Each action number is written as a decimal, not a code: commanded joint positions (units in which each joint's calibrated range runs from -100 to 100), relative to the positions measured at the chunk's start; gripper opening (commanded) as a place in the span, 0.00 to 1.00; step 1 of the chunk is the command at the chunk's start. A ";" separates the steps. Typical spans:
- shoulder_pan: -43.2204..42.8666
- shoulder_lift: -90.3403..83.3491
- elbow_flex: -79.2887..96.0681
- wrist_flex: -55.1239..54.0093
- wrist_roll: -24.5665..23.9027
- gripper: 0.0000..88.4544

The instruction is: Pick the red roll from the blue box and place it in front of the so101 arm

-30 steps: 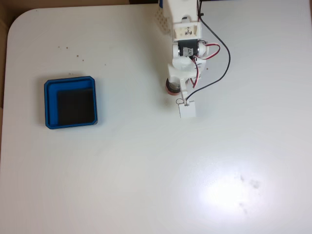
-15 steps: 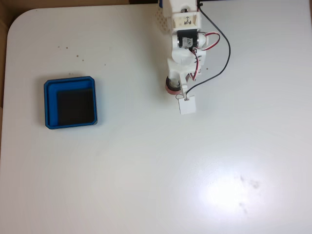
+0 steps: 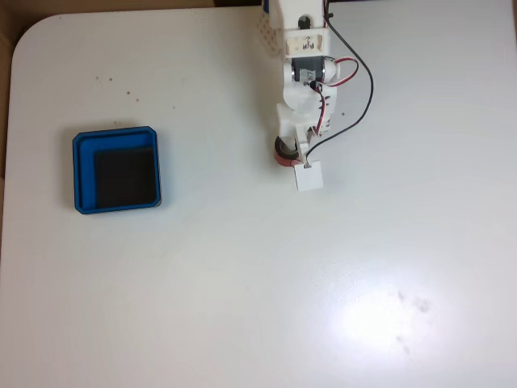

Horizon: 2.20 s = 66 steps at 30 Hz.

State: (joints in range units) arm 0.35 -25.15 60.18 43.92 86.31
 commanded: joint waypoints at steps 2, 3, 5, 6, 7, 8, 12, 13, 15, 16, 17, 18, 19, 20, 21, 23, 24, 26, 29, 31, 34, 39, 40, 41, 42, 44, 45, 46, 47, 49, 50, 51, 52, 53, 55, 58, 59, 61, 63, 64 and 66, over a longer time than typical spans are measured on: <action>0.29 -1.27 0.38 -1.27 0.11 0.02; 0.39 -1.27 0.38 -1.27 0.11 0.02; 0.58 -1.27 0.47 -1.19 0.11 0.05; 0.68 -1.27 0.47 -1.10 0.11 0.07; 0.68 -1.36 0.56 -1.10 0.11 0.09; 0.68 -1.36 0.56 -1.10 0.11 0.10; 0.68 -1.69 0.56 -1.10 0.11 0.12; 0.68 -1.86 0.56 -1.10 0.46 0.12; 0.78 -2.03 0.56 -1.10 0.64 0.12; 0.87 -2.36 0.56 -1.10 0.72 0.12; 0.87 -3.28 0.56 -1.10 0.72 0.12; 0.87 -4.87 0.56 -1.02 0.72 0.12; 0.87 -6.71 0.56 -1.02 0.72 0.12; 0.87 -8.80 0.56 -1.02 0.72 0.12; 0.87 -11.06 0.56 -1.02 0.81 0.12; 0.87 -15.15 0.56 -1.02 0.81 0.12; 0.87 -17.16 0.65 -1.02 0.81 0.12; 0.87 -22.26 0.65 -1.02 0.81 0.12; 0.87 -31.29 0.83 -0.94 0.81 0.12; 0.87 -38.15 2.53 -0.86 0.90 0.12; 0.87 -49.43 8.46 -0.86 0.90 0.12; 0.78 -66.99 23.11 -0.94 0.90 0.12; 0.68 -69.84 26.16 -0.94 0.90 0.12; 0.68 -72.43 29.04 -0.94 0.90 0.12; 0.68 -73.85 31.29 -0.94 0.90 0.12; 0.68 -73.85 34.52 -1.02 0.90 0.12; 0.68 -73.68 35.60 -1.02 0.90 0.12; 0.68 -73.68 36.41 -1.02 0.90 0.12; 0.68 -73.68 37.13 -1.02 0.90 0.12; 0.29 -73.60 38.92 -1.02 0.90 0.12; 0.39 -73.51 39.64 -0.86 0.90 0.12; 0.58 -73.43 39.73 -0.86 0.90 0.12; 0.68 -73.43 39.73 -0.77 0.90 0.12; 0.58 -73.43 39.73 -0.61 0.90 0.12; 0.39 -73.43 39.73 -0.44 0.90 0.12; 0.29 -73.43 39.73 -0.44 0.99 0.12; 0.29 -73.43 39.73 -0.44 1.07 0.12; 0.29 -73.35 39.64 -0.36 1.07 0.12; 0.29 -73.35 39.64 -0.36 1.07 0.12; 0.29 -73.35 39.64 -0.36 1.07 0.12; 0.29 -73.35 39.64 -0.36 1.07 0.12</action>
State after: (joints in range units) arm 0.74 -95.34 99.10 43.68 87.15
